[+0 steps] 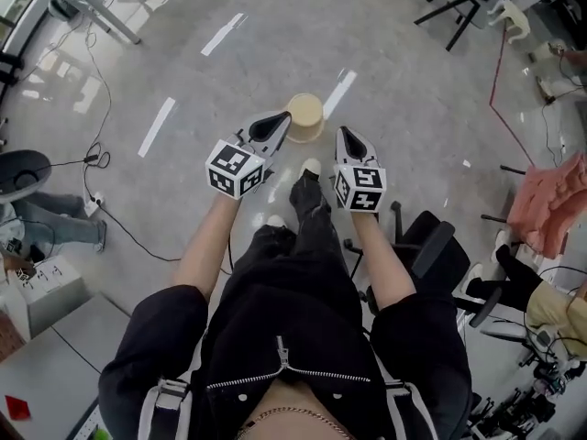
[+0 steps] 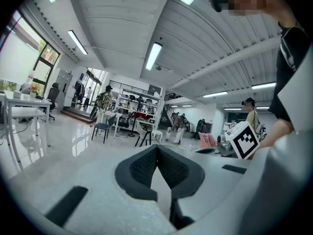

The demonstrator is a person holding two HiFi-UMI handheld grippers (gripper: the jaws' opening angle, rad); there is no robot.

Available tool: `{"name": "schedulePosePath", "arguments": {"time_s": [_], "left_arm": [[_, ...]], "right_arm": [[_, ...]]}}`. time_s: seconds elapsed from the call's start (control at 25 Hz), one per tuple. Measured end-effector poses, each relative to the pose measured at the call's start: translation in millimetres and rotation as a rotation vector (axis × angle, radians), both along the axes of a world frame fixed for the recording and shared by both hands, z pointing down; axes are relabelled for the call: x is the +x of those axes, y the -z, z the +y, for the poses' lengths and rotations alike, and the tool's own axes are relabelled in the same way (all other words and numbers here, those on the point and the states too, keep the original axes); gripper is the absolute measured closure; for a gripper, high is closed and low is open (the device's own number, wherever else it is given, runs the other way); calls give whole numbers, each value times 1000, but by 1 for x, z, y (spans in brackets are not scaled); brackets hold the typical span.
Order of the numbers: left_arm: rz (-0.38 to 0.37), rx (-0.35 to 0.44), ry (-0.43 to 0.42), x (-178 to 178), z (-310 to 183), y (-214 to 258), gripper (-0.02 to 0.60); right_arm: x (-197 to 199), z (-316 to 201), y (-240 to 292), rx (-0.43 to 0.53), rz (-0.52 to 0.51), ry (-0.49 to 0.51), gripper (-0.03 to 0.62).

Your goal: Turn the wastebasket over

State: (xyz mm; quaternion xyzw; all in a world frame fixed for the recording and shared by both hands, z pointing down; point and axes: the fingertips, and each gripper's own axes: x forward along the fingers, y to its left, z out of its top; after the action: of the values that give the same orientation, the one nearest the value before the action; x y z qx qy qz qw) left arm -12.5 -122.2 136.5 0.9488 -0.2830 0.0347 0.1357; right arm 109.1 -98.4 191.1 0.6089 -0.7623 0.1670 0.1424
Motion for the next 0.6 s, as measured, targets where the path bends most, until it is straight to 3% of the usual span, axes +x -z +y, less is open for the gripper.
{"name": "schedulePosePath", "arguments": {"time_s": [0.36, 0.6], "left_arm": [[-16, 68, 29, 3, 75, 52, 577], [-7, 60, 47, -3, 119, 55, 577]], "right_arm": [[-5, 68, 60, 84, -9, 2, 582], [-17, 112, 78, 116, -34, 2, 583]]}}
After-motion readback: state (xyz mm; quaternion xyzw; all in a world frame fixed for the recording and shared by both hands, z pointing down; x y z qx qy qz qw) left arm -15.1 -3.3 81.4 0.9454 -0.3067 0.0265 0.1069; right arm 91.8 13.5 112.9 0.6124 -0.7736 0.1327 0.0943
